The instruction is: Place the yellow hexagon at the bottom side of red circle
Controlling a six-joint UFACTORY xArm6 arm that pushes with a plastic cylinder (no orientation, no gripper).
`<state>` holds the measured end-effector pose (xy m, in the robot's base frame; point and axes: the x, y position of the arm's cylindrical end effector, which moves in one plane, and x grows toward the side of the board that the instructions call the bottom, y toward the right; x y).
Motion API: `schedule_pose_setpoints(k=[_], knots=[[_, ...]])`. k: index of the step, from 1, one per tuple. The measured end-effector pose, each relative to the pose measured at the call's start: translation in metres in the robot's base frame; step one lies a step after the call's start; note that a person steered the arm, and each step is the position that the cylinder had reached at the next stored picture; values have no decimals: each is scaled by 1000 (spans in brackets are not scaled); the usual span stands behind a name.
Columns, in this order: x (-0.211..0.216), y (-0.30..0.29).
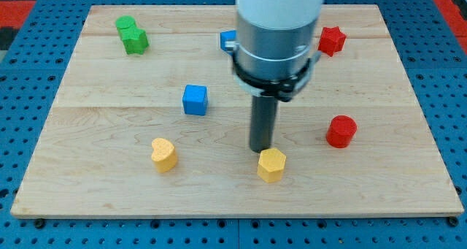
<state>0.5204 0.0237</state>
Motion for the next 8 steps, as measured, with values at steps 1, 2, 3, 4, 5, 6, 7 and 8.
schedule_pose_setpoints(k=[1, 2, 3, 4, 5, 6, 7, 8], knots=[[10, -33], [16, -14], [15, 53], [37, 50], [70, 26], [86, 29], [86, 61], [86, 92]])
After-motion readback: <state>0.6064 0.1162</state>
